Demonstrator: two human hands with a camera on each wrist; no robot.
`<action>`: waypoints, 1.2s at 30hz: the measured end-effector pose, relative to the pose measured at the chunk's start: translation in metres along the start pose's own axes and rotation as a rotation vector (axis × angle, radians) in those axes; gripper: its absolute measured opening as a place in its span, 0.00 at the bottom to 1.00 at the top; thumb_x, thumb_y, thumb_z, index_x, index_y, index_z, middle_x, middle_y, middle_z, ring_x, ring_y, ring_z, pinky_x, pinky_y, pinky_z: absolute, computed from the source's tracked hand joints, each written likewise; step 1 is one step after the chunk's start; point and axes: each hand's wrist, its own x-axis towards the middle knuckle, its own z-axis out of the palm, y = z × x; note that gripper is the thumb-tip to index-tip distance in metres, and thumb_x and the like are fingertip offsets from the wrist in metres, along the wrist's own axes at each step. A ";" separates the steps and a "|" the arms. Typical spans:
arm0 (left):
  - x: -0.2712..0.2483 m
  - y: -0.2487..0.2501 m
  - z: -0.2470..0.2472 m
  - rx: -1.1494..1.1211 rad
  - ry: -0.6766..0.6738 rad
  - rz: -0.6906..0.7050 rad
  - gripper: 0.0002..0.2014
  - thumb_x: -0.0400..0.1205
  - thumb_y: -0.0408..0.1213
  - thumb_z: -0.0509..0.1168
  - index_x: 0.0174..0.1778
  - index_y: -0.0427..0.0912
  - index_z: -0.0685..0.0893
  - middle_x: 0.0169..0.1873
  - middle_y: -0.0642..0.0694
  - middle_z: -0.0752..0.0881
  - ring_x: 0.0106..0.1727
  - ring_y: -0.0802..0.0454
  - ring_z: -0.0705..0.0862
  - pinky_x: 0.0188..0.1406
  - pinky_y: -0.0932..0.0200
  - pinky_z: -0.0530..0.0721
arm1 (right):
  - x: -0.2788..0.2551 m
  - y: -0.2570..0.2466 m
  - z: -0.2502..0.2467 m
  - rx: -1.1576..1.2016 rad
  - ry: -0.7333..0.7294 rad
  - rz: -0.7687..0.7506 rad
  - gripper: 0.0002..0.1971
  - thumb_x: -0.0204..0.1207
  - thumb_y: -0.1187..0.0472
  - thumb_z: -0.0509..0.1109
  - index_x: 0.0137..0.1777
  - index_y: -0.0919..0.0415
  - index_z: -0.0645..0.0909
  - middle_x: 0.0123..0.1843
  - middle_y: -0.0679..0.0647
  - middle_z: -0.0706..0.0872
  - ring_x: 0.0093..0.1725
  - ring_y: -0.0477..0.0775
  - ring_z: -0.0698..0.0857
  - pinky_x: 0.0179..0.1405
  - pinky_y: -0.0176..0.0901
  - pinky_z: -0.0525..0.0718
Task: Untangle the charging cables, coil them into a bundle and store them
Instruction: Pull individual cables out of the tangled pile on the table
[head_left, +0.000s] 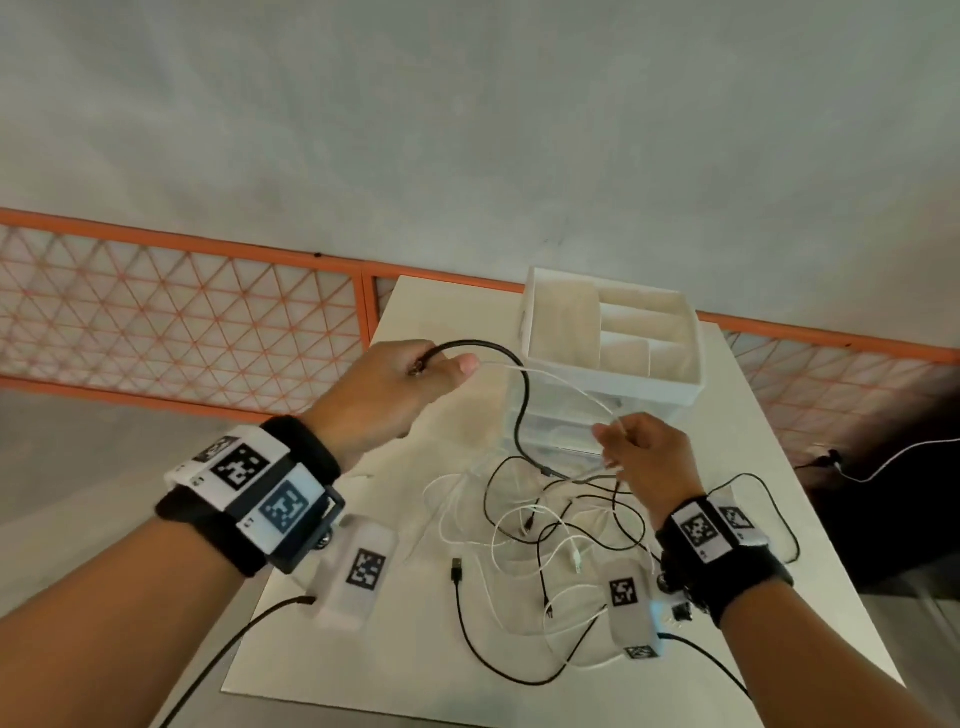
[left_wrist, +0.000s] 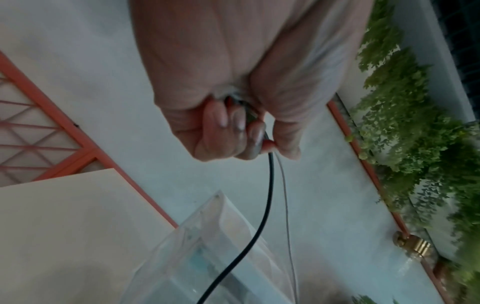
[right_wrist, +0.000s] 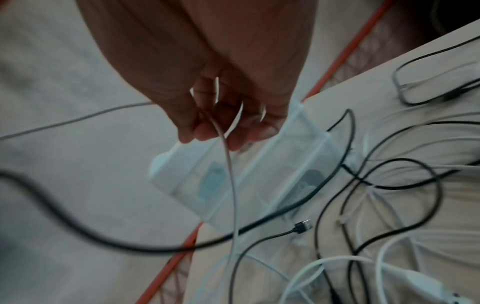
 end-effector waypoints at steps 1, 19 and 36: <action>0.000 -0.003 -0.004 0.000 0.019 -0.004 0.20 0.82 0.50 0.70 0.33 0.41 0.72 0.21 0.54 0.66 0.20 0.58 0.63 0.17 0.66 0.65 | 0.004 0.009 -0.004 -0.031 0.049 0.038 0.10 0.74 0.50 0.79 0.36 0.53 0.85 0.31 0.52 0.88 0.38 0.57 0.87 0.46 0.56 0.87; -0.005 -0.129 0.108 0.137 -0.151 -0.480 0.24 0.88 0.57 0.54 0.34 0.43 0.77 0.35 0.43 0.81 0.38 0.44 0.80 0.44 0.55 0.72 | 0.005 -0.085 -0.062 0.037 0.166 -0.415 0.18 0.74 0.40 0.77 0.61 0.42 0.84 0.55 0.43 0.91 0.43 0.44 0.88 0.44 0.42 0.86; 0.053 0.031 0.036 -0.866 0.122 -0.232 0.19 0.88 0.46 0.58 0.33 0.42 0.78 0.17 0.50 0.69 0.24 0.51 0.74 0.31 0.56 0.79 | 0.050 0.047 -0.097 -0.259 -0.074 0.253 0.27 0.82 0.35 0.62 0.55 0.60 0.85 0.49 0.62 0.93 0.41 0.58 0.89 0.46 0.52 0.85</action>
